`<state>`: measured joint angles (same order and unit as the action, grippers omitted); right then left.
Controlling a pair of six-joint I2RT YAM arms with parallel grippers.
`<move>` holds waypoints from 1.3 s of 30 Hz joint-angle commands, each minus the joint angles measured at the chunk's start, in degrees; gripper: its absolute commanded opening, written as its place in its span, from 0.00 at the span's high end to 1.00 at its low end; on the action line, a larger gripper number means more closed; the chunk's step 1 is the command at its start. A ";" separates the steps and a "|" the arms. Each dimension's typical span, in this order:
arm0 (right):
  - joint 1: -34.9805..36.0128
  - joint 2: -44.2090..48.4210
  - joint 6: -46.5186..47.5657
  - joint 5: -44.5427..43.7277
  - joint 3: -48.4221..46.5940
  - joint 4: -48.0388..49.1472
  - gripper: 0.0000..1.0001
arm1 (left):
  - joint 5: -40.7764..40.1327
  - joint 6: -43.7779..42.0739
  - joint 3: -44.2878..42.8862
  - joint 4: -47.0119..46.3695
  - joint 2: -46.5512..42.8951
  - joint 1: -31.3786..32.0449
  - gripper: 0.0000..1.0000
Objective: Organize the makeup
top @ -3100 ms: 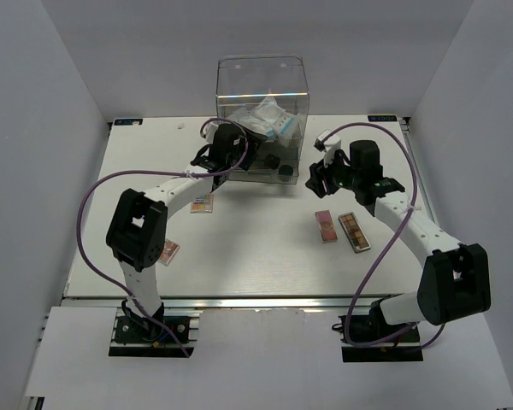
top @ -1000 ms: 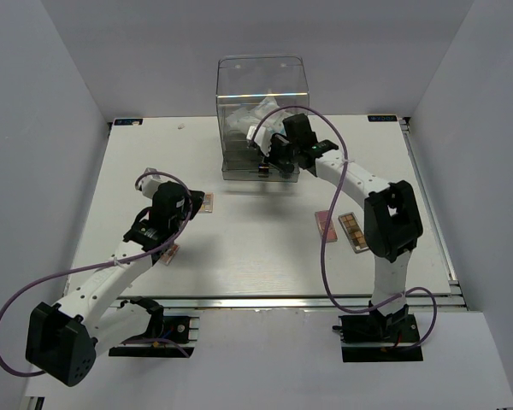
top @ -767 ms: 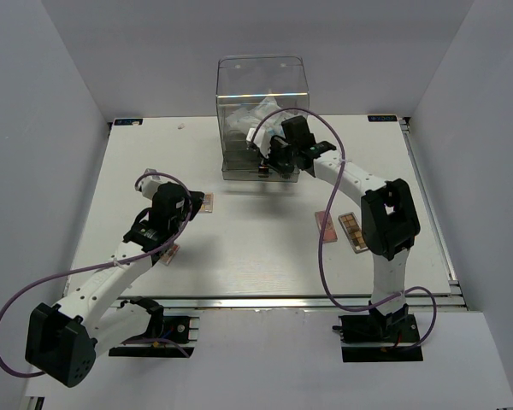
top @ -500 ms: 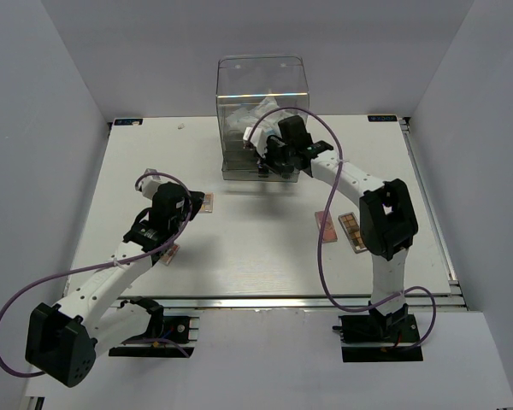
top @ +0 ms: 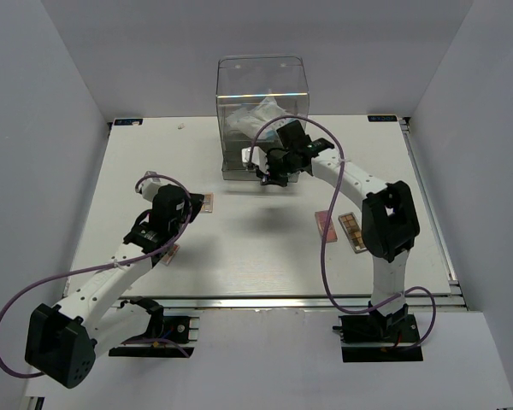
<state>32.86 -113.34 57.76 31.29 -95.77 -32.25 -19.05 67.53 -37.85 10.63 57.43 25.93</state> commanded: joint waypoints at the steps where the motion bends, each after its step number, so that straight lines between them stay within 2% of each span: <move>1: -0.17 -0.21 2.72 -3.75 -0.91 -4.31 1.00 | 0.24 -0.03 -0.39 -0.88 0.05 -0.44 0.92; 8: -0.17 -4.17 -4.32 -18.01 -0.91 7.19 0.99 | 0.15 -0.03 -0.21 -0.70 -0.21 -0.44 0.92; 9: -0.17 -4.69 -4.32 -19.41 -1.35 8.25 0.89 | -0.11 -0.03 -0.12 -0.53 -0.56 -0.44 0.92; 11: -0.17 -5.05 -3.97 -20.30 -1.44 9.21 0.79 | -0.46 0.06 -0.04 -0.18 -0.82 -0.44 0.92; 12: -0.17 -5.05 -3.79 -20.56 -1.35 9.74 0.70 | -0.55 0.06 -0.04 -0.09 -0.91 -0.36 0.92; 18: -0.17 -5.92 -3.44 -22.06 -1.96 13.09 0.47 | -0.64 0.32 0.23 0.09 -1.09 -0.44 0.91; 26: -0.17 -7.60 -3.26 -24.61 -2.58 15.81 0.31 | -0.81 0.32 0.32 0.44 -1.09 -0.53 0.91; 32: -0.25 -7.95 -4.14 -26.45 -1.35 19.94 0.13 | -0.90 0.50 0.76 0.44 -1.35 -0.45 0.91; 39: -0.25 -7.95 -5.02 -26.72 -0.91 21.70 0.11 | -0.90 0.50 0.76 0.53 -1.18 -0.45 0.91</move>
<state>32.93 -121.27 53.30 5.91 -95.90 -16.08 -19.09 67.94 -37.85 10.37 57.54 25.65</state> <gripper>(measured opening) 0.890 0.078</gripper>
